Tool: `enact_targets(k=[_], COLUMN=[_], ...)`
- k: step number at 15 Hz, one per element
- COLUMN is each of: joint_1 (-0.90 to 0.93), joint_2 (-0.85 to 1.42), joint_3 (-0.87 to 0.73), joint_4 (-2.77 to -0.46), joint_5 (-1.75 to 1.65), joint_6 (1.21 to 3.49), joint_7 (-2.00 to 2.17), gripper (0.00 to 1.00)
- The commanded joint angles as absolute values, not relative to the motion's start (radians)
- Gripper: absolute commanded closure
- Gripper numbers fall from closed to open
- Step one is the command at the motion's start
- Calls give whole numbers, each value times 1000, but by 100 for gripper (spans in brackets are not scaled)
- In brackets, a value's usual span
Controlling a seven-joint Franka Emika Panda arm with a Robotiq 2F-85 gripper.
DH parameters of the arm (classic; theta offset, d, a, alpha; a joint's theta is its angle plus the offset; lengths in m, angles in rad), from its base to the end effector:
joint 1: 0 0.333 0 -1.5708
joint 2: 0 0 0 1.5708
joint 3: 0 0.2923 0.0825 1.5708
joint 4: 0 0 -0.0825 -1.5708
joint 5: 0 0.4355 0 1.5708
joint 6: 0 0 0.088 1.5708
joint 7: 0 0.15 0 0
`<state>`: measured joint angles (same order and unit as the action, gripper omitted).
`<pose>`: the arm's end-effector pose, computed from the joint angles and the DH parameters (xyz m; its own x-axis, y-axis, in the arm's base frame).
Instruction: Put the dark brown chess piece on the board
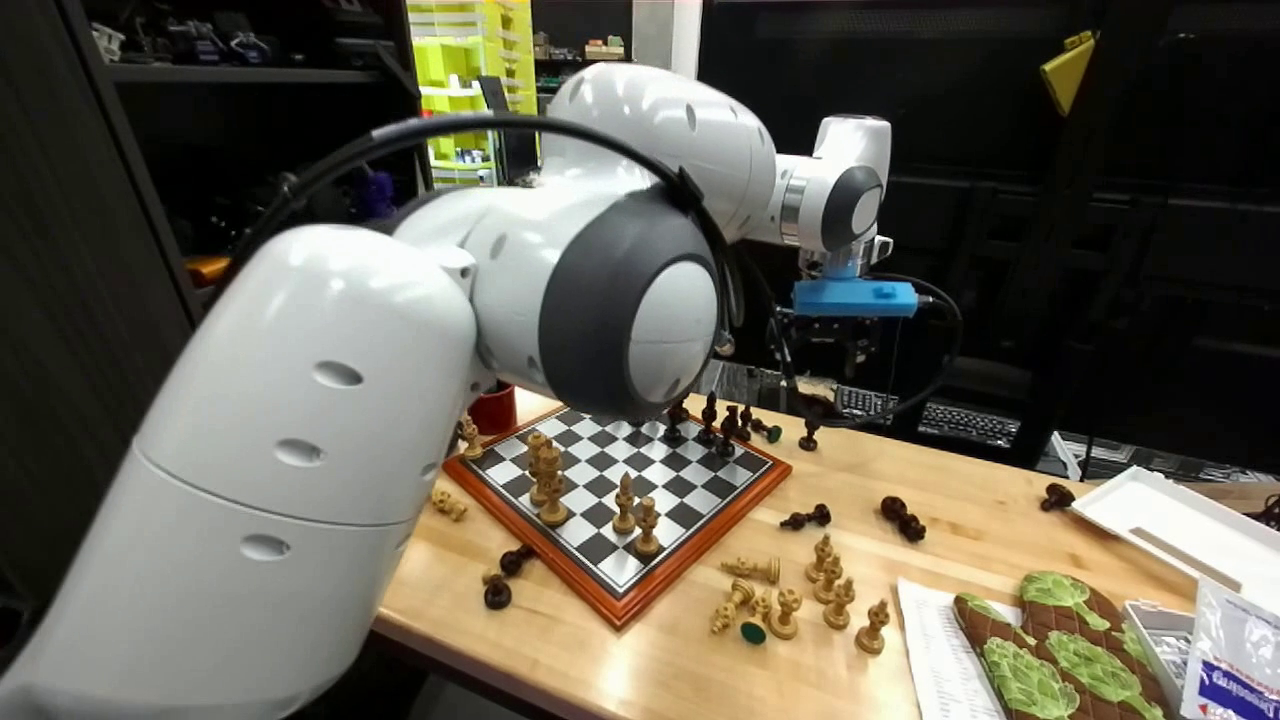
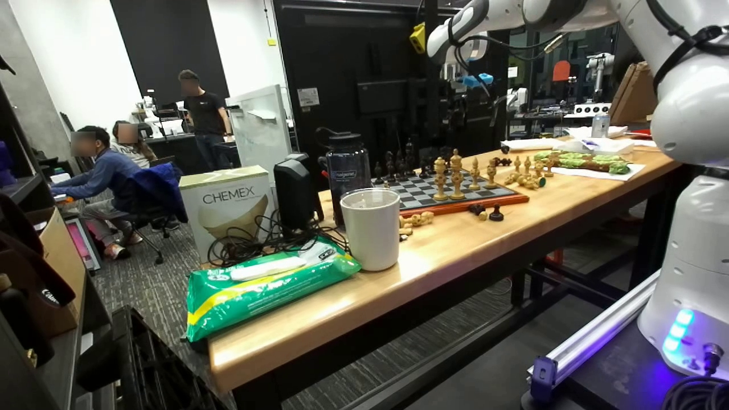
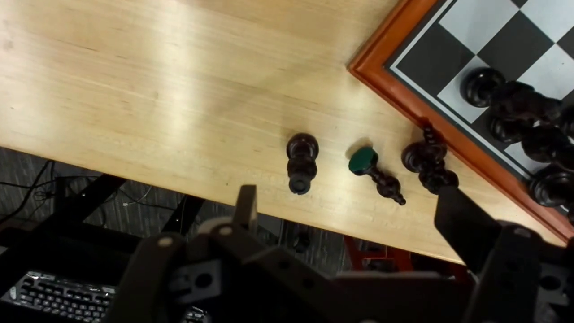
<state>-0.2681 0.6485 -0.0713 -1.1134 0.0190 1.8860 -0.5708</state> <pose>0.7513 -0.2488 0.3773 0.9653 0.2443 0.0921 0.2365 -0.9676 0.0881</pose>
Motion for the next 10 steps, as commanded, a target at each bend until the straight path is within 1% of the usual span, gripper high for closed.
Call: enact_targets(k=[1, 10], joint_1=[-298, -327], joint_2=[763, 940], joint_3=[-46, -19], joint_4=[-922, -671], joint_5=[24, 27], joint_6=[1794, 1663], joint_7=[-589, -587], gripper=[0, 0])
